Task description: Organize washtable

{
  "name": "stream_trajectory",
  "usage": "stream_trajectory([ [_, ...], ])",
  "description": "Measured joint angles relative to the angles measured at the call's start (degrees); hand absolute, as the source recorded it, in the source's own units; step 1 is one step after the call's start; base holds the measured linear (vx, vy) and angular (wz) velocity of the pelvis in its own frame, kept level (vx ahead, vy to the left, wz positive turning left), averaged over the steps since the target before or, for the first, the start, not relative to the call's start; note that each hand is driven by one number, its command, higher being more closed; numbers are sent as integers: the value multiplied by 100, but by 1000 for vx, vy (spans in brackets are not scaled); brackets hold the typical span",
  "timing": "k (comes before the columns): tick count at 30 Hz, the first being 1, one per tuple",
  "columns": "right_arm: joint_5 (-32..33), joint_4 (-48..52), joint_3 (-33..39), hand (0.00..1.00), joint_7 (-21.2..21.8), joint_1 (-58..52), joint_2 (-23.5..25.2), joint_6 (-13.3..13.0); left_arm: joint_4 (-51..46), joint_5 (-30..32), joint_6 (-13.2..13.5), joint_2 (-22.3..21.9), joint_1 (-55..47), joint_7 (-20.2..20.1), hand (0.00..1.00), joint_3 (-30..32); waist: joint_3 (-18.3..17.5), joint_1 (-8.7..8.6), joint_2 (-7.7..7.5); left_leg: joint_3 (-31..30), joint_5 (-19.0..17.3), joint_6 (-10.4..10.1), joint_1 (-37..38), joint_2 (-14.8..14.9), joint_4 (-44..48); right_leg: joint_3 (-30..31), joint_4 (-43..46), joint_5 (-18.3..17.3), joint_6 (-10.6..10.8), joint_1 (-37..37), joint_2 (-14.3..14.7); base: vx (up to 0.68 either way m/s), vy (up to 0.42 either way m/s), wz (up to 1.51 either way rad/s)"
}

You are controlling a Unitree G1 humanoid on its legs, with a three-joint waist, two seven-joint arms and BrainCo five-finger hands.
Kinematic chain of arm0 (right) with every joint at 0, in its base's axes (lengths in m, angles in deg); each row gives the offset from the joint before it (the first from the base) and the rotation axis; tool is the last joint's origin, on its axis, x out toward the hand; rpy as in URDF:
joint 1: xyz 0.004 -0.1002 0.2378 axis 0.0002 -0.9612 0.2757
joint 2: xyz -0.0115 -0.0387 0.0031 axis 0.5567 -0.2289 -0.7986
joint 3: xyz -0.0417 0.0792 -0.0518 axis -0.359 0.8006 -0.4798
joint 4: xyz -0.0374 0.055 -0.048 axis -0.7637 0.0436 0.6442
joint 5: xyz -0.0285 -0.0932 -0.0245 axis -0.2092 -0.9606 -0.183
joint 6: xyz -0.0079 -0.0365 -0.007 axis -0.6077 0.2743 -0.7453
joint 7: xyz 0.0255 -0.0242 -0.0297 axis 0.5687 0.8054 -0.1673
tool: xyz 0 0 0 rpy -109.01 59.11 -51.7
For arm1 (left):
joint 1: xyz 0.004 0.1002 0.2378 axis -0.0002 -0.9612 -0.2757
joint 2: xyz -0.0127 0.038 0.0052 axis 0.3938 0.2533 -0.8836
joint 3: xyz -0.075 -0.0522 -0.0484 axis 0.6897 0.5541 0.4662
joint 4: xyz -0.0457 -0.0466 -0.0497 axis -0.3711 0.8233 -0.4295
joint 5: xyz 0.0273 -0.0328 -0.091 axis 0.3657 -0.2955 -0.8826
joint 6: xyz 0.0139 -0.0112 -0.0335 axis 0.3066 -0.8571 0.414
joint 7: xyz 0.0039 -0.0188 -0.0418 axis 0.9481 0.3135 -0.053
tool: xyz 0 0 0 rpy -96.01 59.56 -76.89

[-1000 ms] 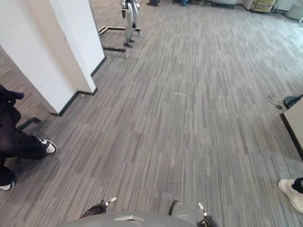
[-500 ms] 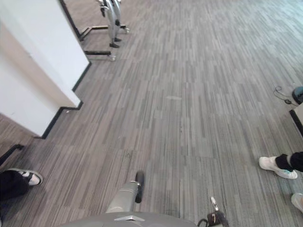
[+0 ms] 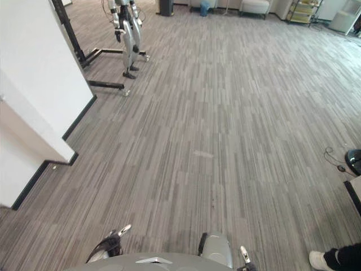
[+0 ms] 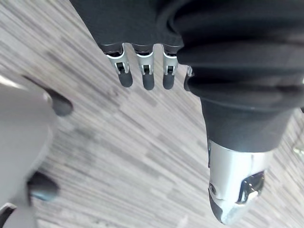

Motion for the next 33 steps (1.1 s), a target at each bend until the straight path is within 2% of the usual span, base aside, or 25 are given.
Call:
stream_trajectory([
  [1, 6, 2, -177, 0, -54, -97, 9, 21, -149, 0, 6, -161, 20, 6, 0, -13, -20, -16, -8, -33, -355, -87, 223, 84, 75, 184, -979, 296, 17, -104, 58, 381, -297, 13],
  [2, 1, 2, -324, 0, -76, -107, -29, 25, -204, 0, 13, -226, 30, 5, 0, -13, -24, -46, -8, -83, -516, -98, 271, 123, 138, 359, -977, 318, 26, -217, 89, 549, -434, 25],
  [3, 3, 7, -406, 0, -100, -107, -85, 31, -230, 1, 15, -326, 29, 1, 0, 3, -66, -85, 71, -148, -716, -23, 394, 292, 117, 484, -536, 515, -34, -385, 144, 741, -472, 62],
  [4, -7, 56, -516, 0, -104, -158, -212, 26, -130, 9, 3, -439, -44, -3, 0, 163, -217, -191, 242, -297, -761, -47, 520, 604, 421, 395, -28, 623, -171, -393, 389, 728, -471, 69],
  [5, -10, 60, -525, 0, -102, -181, -205, 27, -129, 14, -4, -509, -32, -6, 0, 252, -210, -177, 267, -262, -681, -180, 311, 684, 1003, 354, 129, 680, -249, -339, 423, 727, -490, 71],
  [6, -17, 101, -482, 0, -101, -159, -236, 31, -220, 37, 11, -606, -38, -15, 0, 426, -200, -157, 346, -315, -413, -399, -36, 820, 2035, 268, 263, 608, -419, -166, 532, 477, -435, 26],
  [7, -29, 190, -420, 0, -99, -101, -257, 27, -214, 60, 1, -608, -50, -45, 0, 607, -194, -96, 454, -460, 198, -523, -391, 893, 3041, 168, 282, 389, -522, 98, 667, 623, -510, -1],
  [8, -43, 250, -426, 0, -87, 9, -299, 13, -185, 69, -6, -608, -106, -52, 0, 872, -164, -46, 517, -594, 905, -831, -852, 912, 4225, 167, 199, 192, -627, 448, 850, 679, -464, -32],
  [9, -42, 230, -439, 0, -85, 172, -324, 6, -157, 69, -6, -581, -191, -60, 0, 1027, -153, 17, 593, -502, 941, -868, -1213, 926, 4984, 226, -45, 134, -711, 886, 1012, 508, -319, -35],
  [11, -46, 223, -475, 0, -91, 370, -370, -4, -136, 71, -2, -491, -369, -73, 0, 1086, -127, 70, 531, -163, 784, -639, -1728, 870, 5273, 327, -654, 129, -719, 1624, 1093, 160, -84, -22],
  [13, -45, 219, -511, 0, -92, 520, -365, -26, -93, 31, -17, -402, -480, -107, 0, 1105, -79, 163, 397, 282, 490, -582, -2174, 879, 4594, 402, -1195, 165, -660, 2212, 1080, -104, 14, -16],
  [14, 5, 220, -514, 0, -101, 664, -337, -38, -90, 39, 1, -345, -503, -91, 0, 1099, -54, 214, 362, 499, 358, -557, -2319, 866, 3484, 436, -1456, 172, -608, 2498, 1079, -282, 56, -21],
  [15, 9, 238, -601, 0, -100, 745, -321, -65, -66, 55, -2, -335, -577, -74, 0, 1105, -78, 239, 360, 627, 465, -636, -2206, 764, 1826, 451, -1606, 75, -431, 2660, 1072, -351, 112, -23],
  [16, 8, 239, -722, 0, -89, 770, -379, -129, -38, 97, 1, -318, -657, -57, 0, 1088, -134, 237, 462, 481, 931, -545, -2174, 686, 779, 471, -1644, -31, -319, 2738, 1139, -246, 206, -31],
  [17, 7, 268, -910, 0, -94, 798, -422, -154, 33, 108, 9, -359, -713, -41, 0, 1084, -123, 271, 531, 280, 1409, -371, -2210, 620, 743, 528, -1500, -254, -265, 2806, 1148, -58, 251, -41],
  [18, 6, 284, -1034, 0, -98, 810, -387, -152, 129, 111, -2, -347, -772, -18, 0, 1093, -123, 316, 486, 220, 1560, -450, -2111, 565, 873, 668, -1314, -437, -179, 2880, 1095, 116, 275, -41],
  [20, 3, 340, -1195, 0, -88, 631, -171, -154, 287, 93, -16, -47, -837, 12, 0, 1045, -287, 295, 75, 433, 1325, -365, -1983, 219, 854, 785, -910, -772, 22, 2833, 672, 194, 200, -15],
  [21, 3, 327, -1190, 0, -83, 600, -138, -148, 311, 111, -22, 26, -807, 17, 0, 968, -260, 289, 9, 452, 1264, -325, -1935, 130, 822, 789, -675, -792, 52, 2767, 564, 146, 218, 8],
  [24, -9, 207, -1090, 0, -76, 557, -99, -150, 317, 116, -16, 151, -689, 33, 0, 556, -183, 308, -40, 520, 1098, -148, -1632, -75, 742, 934, 576, -673, 222, 2331, 275, 46, 265, 7],
  [25, -26, 162, -953, 0, -70, 546, -115, -143, 298, 104, -15, 199, -671, 52, 0, 339, -175, 302, -26, 529, 1003, -44, -1445, -134, 723, 1118, 1378, -395, 179, 2046, 182, -49, 291, 7],
  [26, -46, 136, -882, 0, -70, 511, -158, -141, 297, 96, -16, 234, -657, 73, 0, 209, -154, 275, 40, 480, 983, -13, -1331, -130, 674, 1163, 1661, -461, 152, 1928, 113, -98, 310, 16],
  [28, -49, 127, -851, 0, -49, 429, -165, -130, 276, 55, 6, 239, -591, 122, 0, 94, -161, 248, 45, 410, 979, -7, -1038, -78, 435, 1097, 1521, -750, 59, 1828, 101, -224, 237, 16],
  [31, -50, 126, -885, 0, -39, 357, -168, -121, 278, 44, 15, 239, -481, 135, 0, 53, -166, 239, 57, 346, 919, -106, -990, 56, 285, 1046, 579, -780, 96, 1711, 138, -349, 192, 5],
  [32, -53, 85, -863, 0, -41, 290, -158, -87, 277, 43, 30, 290, -473, 139, 0, -9, -193, 232, -8, 295, 870, -175, -1000, 53, 297, 1088, -125, -561, 163, 1764, 161, -117, -43, 16],
  [33, -64, -50, -831, 0, -40, 212, -108, -88, 282, 47, 57, 372, -480, 141, 0, -83, -242, 238, -140, 265, 824, -256, -990, -13, 316, 1114, -639, -21, 157, 1829, 98, -19, -164, 14],
])
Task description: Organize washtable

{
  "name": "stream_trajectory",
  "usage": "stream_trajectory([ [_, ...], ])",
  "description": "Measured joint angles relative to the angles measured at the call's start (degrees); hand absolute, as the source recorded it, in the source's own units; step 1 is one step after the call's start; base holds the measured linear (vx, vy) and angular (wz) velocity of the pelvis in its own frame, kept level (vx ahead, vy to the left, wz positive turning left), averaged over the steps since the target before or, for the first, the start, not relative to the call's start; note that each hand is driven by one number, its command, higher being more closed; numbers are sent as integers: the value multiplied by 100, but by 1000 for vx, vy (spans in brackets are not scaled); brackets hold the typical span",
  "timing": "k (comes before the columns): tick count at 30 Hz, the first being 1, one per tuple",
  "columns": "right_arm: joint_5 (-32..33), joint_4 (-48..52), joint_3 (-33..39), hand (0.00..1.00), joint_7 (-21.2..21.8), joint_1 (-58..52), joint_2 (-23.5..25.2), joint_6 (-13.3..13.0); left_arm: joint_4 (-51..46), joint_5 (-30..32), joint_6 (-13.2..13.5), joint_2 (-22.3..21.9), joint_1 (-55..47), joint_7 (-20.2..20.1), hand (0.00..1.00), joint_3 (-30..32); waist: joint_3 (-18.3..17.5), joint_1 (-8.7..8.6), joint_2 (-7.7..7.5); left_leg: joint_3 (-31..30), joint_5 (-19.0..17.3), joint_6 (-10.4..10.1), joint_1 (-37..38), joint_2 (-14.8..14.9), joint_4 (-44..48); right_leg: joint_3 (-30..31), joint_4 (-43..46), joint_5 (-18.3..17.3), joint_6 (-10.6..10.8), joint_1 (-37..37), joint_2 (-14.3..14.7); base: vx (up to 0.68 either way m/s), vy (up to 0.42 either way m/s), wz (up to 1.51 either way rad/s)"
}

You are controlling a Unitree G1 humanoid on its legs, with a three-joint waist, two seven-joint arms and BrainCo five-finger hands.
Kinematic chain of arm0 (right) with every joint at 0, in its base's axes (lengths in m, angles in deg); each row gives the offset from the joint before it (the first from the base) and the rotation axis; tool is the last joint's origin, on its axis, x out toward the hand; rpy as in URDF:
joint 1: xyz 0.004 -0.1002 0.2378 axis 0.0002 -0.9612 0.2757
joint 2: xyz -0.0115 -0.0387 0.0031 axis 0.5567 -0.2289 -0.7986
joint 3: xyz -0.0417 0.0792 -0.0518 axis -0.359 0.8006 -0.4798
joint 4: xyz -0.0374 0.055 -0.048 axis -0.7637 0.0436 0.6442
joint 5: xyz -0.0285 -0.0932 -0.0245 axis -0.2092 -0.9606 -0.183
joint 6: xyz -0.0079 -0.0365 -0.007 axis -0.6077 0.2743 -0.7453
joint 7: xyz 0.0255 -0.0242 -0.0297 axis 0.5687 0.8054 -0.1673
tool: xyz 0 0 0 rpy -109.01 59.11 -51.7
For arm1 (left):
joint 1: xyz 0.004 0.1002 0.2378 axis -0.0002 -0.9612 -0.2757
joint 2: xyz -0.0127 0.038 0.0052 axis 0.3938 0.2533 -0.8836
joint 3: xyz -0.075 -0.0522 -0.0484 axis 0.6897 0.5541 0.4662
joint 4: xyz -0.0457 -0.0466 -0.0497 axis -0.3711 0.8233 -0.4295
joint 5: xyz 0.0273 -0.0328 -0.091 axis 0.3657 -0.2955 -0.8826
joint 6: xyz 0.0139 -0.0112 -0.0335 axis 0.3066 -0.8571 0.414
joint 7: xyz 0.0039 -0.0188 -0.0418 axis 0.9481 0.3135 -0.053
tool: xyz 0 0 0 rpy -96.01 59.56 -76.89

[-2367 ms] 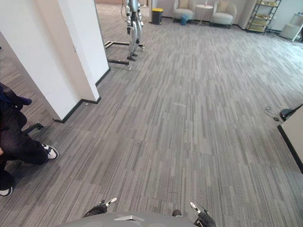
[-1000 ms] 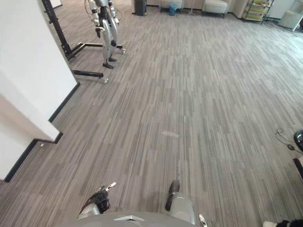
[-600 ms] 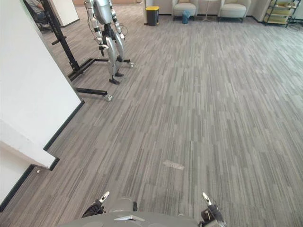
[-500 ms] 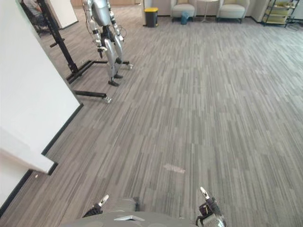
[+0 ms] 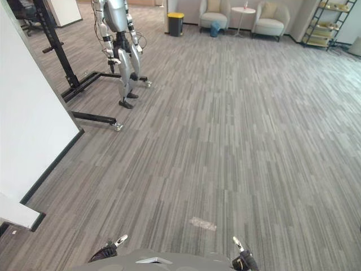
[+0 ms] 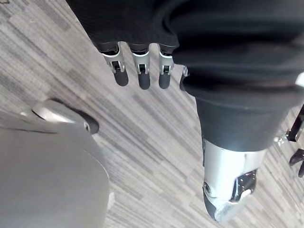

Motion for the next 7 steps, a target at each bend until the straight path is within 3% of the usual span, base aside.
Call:
stream_trajectory([
  [1, -2, -50, 28, 0, -6, -19, 39, 5, 0, 0, 7, 40, -7, -4, 0, 1, -46, 3, -80, 0, -17, -36, 9, -39, 0, -4, -149, 149, 74, 18, -25, 49, -261, 2],
  [2, -8, -67, 178, 0, -11, -89, 39, 49, 19, 19, 9, 3, -90, -11, 0, 9, -95, 13, -25, -34, -37, -141, 101, 36, -33, -31, -284, 67, 209, 139, 20, 39, -268, -5],
  [7, -212, -71, 174, 0, -1, -173, -68, 66, 243, 30, 58, -23, -213, -29, 0, 12, -298, -87, 98, -363, 300, -440, 294, 294, -675, -364, -860, 196, 113, 347, 354, 29, -167, 23],
])
